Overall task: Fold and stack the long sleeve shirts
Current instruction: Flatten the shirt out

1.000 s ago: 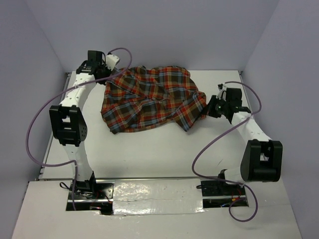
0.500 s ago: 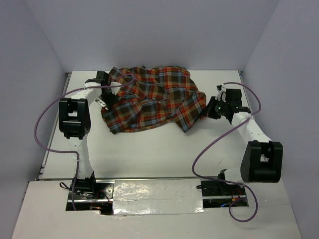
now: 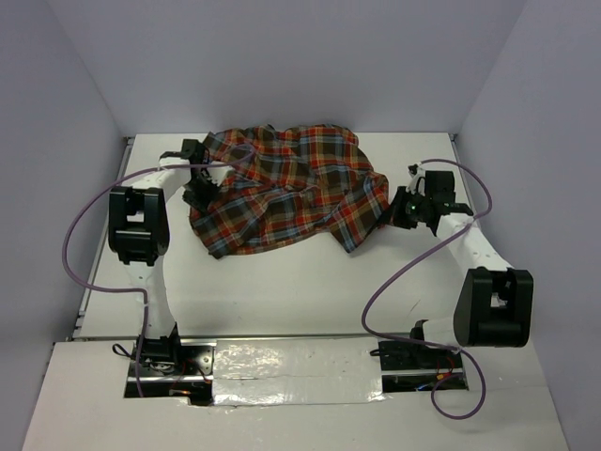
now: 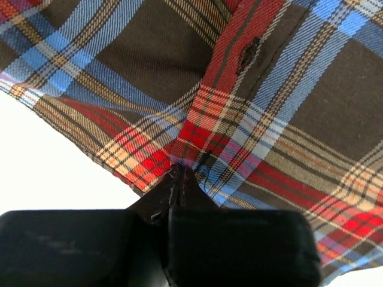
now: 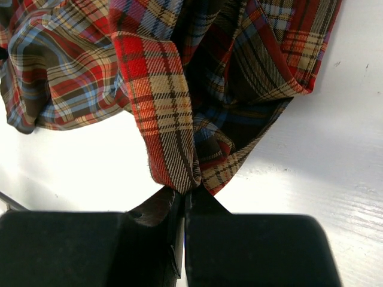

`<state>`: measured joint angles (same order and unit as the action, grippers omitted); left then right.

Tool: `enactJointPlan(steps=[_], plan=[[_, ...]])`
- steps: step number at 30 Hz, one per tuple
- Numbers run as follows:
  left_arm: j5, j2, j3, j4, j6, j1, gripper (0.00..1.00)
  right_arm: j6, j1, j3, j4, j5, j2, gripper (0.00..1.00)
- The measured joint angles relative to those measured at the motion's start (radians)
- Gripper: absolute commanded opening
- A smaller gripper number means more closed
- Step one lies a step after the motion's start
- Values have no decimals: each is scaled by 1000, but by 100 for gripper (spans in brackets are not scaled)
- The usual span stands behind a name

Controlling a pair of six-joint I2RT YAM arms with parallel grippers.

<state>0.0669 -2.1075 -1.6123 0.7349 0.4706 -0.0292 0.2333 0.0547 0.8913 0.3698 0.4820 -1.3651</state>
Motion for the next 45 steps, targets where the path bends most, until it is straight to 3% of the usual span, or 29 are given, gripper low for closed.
enactJointPlan(steps=[7, 12, 18, 19, 20, 21, 22, 24, 26, 28, 30, 35, 39, 42, 45], plan=[[-28, 5, -147, 17, -10, 6, 0, 0, 0, 0, 6, -2, 29, 0], [-44, 10, -328, -50, -33, 6, 0, 0, -3, 0, 17, 6, 57, 0], [-52, 23, -415, -163, -34, -1, 0, 5, -25, 6, 21, 63, 89, 0], [-63, 1, -451, -169, -36, -4, 4, 8, -31, 10, 21, 71, 86, 0], [-72, -23, -490, -180, -38, -6, 20, 13, -43, 17, 22, 77, 81, 0], [-85, -55, -529, -197, -40, -9, 55, 17, -56, 28, 21, 81, 72, 0], [-102, -87, -560, -215, -46, -12, 65, 24, -76, 45, 20, 87, 56, 0], [-145, -153, -610, -222, -63, -14, 74, 40, -108, 84, 14, 103, 15, 0], [-164, -182, -612, -206, -74, -17, 73, 61, -129, 115, 2, 119, -23, 0], [-153, -163, -554, -191, -71, -16, 62, 79, -133, 132, -6, 129, -50, 0], [-103, -62, -393, -193, -24, -16, 59, 93, -133, 141, -11, 132, -66, 0], [26, 471, 145, -105, 258, -60, 65, 123, -133, 143, -21, 132, -82, 0], [74, 787, 446, -40, 449, -159, 70, 134, -133, 142, -33, 130, -82, 0], [66, 807, 613, -37, 517, -169, 72, 140, -133, 136, -48, 130, -82, 0], [49, 713, 710, -63, 543, -178, 73, 141, -133, 126, -51, 129, -82, 0]])
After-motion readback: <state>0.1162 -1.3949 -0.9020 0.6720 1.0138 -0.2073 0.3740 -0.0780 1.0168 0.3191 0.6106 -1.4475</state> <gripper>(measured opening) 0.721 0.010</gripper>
